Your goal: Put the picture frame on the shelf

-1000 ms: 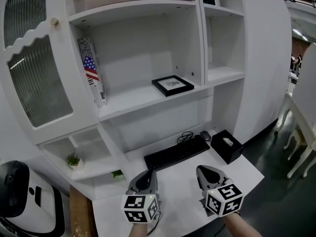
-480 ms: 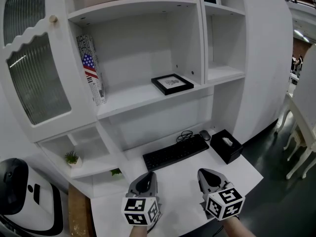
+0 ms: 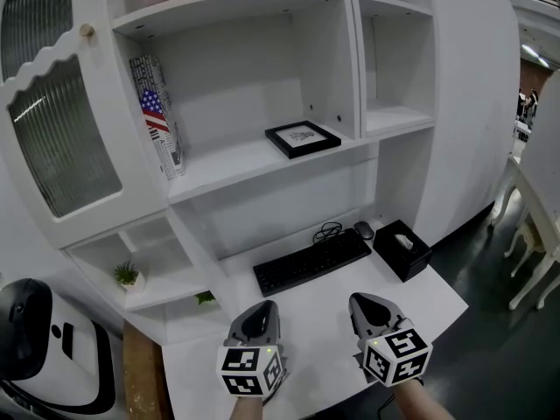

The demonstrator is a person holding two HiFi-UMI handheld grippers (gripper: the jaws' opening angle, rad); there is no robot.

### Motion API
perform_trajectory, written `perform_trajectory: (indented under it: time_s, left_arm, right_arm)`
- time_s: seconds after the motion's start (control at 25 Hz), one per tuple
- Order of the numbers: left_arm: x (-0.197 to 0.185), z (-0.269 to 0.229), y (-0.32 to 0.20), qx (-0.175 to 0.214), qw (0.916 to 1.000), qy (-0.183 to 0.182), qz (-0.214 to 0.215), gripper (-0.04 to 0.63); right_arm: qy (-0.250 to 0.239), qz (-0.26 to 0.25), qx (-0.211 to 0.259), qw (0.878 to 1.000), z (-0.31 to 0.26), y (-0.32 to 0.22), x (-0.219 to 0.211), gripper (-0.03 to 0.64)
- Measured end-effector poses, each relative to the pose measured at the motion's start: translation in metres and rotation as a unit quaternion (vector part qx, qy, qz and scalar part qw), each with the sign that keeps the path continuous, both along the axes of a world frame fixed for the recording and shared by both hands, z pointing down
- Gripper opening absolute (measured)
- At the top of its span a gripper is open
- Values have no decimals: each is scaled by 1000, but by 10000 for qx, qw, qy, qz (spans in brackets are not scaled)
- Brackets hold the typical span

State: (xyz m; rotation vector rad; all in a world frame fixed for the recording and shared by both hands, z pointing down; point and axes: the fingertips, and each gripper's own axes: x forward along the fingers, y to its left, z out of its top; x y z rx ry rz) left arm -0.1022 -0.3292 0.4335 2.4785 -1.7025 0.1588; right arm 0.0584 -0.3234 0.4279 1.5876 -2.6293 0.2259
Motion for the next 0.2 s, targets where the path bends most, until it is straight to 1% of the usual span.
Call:
perform_trajectory:
  time_s: [0.2]
  left_arm:
    - [0, 1, -2, 11, 10000, -4, -42, 20]
  right_arm:
    - [-2, -49, 26, 10000, 1, -2, -1, 2]
